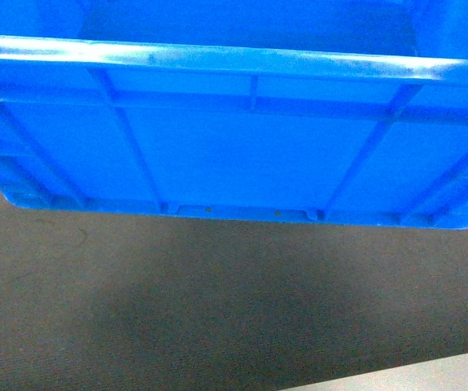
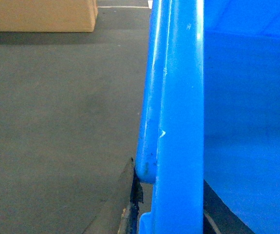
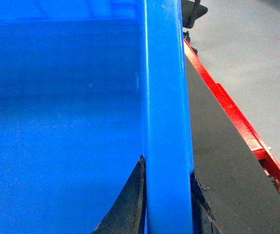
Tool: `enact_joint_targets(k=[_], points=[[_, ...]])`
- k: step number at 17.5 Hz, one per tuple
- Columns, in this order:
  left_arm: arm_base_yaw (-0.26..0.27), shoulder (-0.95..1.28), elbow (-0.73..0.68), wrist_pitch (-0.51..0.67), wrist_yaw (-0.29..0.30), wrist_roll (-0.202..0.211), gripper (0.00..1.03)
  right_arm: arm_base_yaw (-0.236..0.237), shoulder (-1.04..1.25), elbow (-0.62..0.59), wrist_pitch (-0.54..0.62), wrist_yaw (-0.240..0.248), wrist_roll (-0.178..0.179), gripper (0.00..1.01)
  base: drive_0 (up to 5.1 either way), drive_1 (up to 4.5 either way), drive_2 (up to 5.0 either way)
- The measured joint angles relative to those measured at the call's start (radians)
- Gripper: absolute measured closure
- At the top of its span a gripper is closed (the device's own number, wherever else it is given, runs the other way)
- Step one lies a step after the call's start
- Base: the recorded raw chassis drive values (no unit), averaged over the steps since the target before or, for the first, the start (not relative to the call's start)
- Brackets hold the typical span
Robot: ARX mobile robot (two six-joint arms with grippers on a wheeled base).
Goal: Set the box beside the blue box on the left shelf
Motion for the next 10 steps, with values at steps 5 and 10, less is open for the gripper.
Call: enact_joint_targets(k=[5, 10], points=[[0.000, 0.000, 0.000, 0.002, 0.000, 0.000, 0.86, 0.000, 0.000, 0.000, 0.000, 0.001, 0.000, 0.84, -1.5, -1.54, -1.5], [0.000, 0.000, 0.000, 0.002, 0.000, 0.000, 0.86, 0.000, 0.000, 0.000, -0.001, 0.001, 0.000, 0.84, -1.6, -1.56, -1.6]])
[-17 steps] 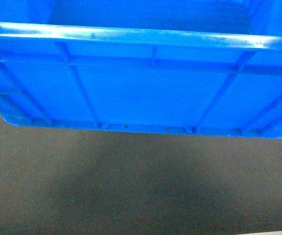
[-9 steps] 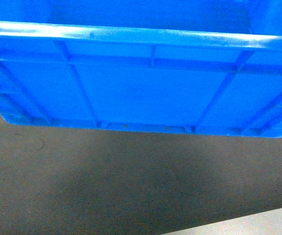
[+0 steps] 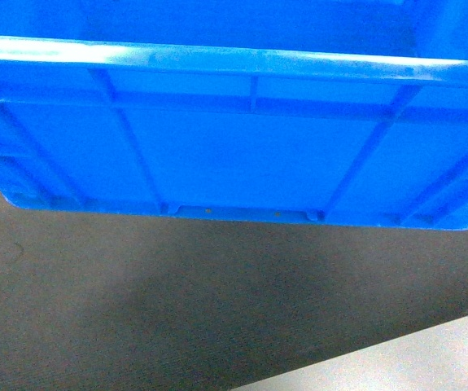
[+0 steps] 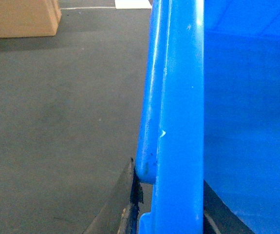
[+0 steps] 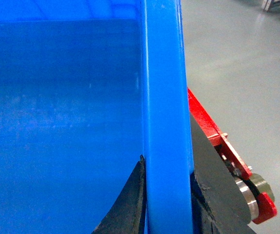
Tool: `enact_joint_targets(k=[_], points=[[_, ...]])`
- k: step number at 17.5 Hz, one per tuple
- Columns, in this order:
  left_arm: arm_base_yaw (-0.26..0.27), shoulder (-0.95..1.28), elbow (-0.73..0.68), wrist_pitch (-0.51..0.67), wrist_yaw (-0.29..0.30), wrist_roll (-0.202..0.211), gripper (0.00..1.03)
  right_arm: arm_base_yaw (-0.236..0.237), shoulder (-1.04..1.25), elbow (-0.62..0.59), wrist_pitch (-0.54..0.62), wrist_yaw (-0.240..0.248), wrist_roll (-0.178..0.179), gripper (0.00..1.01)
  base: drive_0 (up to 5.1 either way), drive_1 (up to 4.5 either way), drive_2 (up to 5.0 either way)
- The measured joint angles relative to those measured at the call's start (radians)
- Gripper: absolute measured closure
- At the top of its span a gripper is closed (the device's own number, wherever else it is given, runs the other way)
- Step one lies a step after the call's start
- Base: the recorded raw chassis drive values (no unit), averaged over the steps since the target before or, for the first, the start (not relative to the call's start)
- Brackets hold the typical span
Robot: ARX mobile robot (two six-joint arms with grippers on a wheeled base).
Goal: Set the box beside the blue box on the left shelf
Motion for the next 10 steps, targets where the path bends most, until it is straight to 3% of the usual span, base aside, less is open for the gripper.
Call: enact_joint_targets(k=[10], points=[[0.000, 0.000, 0.000, 0.001, 0.000, 0.000, 0.86, 0.000, 0.000, 0.000, 0.000, 0.000, 0.000, 0.84, -1.6, -1.61, -1.6]])
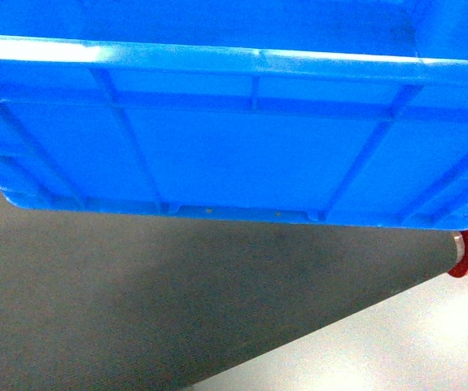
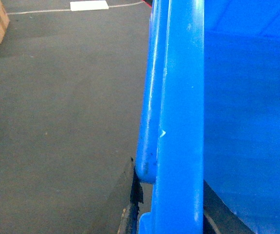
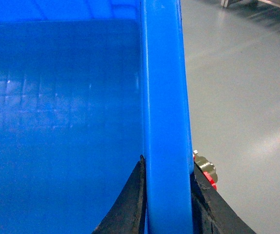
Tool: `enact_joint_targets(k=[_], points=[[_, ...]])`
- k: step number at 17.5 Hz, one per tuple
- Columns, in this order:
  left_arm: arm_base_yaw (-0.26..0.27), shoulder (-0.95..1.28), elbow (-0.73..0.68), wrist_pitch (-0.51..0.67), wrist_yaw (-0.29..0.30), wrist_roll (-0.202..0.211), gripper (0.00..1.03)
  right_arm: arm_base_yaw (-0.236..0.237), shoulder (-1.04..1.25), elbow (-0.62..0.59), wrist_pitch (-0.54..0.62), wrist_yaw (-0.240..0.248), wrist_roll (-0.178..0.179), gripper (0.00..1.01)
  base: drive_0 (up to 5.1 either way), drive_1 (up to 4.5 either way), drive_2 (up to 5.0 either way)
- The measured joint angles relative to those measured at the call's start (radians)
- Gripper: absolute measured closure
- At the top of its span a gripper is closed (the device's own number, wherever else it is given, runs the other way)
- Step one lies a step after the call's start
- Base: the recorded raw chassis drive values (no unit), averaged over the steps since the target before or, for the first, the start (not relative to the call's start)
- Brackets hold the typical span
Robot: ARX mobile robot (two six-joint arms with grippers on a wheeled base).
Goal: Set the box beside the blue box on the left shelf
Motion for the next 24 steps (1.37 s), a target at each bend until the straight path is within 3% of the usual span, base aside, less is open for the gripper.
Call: enact_joint_targets(k=[24], points=[[0.000, 0.000, 0.000, 0.002, 0.000, 0.000, 0.86, 0.000, 0.000, 0.000, 0.000, 0.000, 0.000, 0.84, -1.6, -1.57, -1.6]])
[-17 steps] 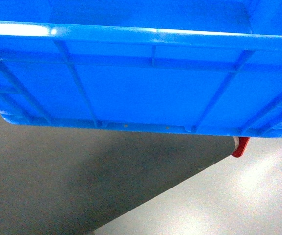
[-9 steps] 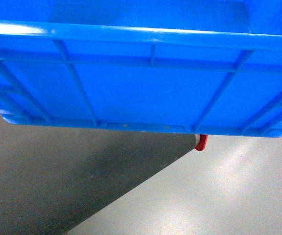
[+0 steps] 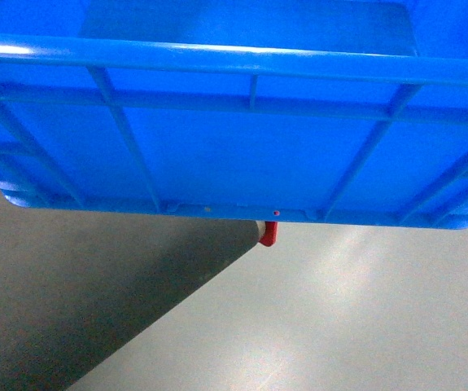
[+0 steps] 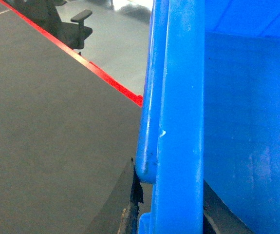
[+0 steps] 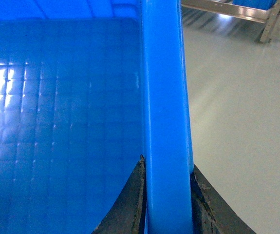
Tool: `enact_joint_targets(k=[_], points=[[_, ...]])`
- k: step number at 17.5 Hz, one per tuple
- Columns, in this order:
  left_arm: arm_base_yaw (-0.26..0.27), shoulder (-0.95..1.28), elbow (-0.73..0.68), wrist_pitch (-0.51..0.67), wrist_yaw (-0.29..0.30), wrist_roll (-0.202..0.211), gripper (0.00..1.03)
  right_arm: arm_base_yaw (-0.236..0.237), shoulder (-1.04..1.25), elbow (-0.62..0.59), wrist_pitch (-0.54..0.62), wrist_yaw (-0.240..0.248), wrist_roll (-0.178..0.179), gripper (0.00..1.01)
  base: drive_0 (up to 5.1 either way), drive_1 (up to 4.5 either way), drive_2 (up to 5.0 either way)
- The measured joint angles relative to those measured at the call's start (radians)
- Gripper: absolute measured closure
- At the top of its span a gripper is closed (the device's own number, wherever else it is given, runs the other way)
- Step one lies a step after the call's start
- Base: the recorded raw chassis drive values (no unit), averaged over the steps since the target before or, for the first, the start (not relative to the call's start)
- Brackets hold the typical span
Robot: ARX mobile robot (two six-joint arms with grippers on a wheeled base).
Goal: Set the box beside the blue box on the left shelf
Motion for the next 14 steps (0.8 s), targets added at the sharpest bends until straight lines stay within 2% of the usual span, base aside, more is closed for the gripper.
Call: enact_joint_targets(k=[14], points=[[0.000, 0.000, 0.000, -0.001, 0.000, 0.000, 0.86, 0.000, 0.000, 0.000, -0.001, 0.000, 0.000, 0.84, -1.5, -1.53, -1.5]])
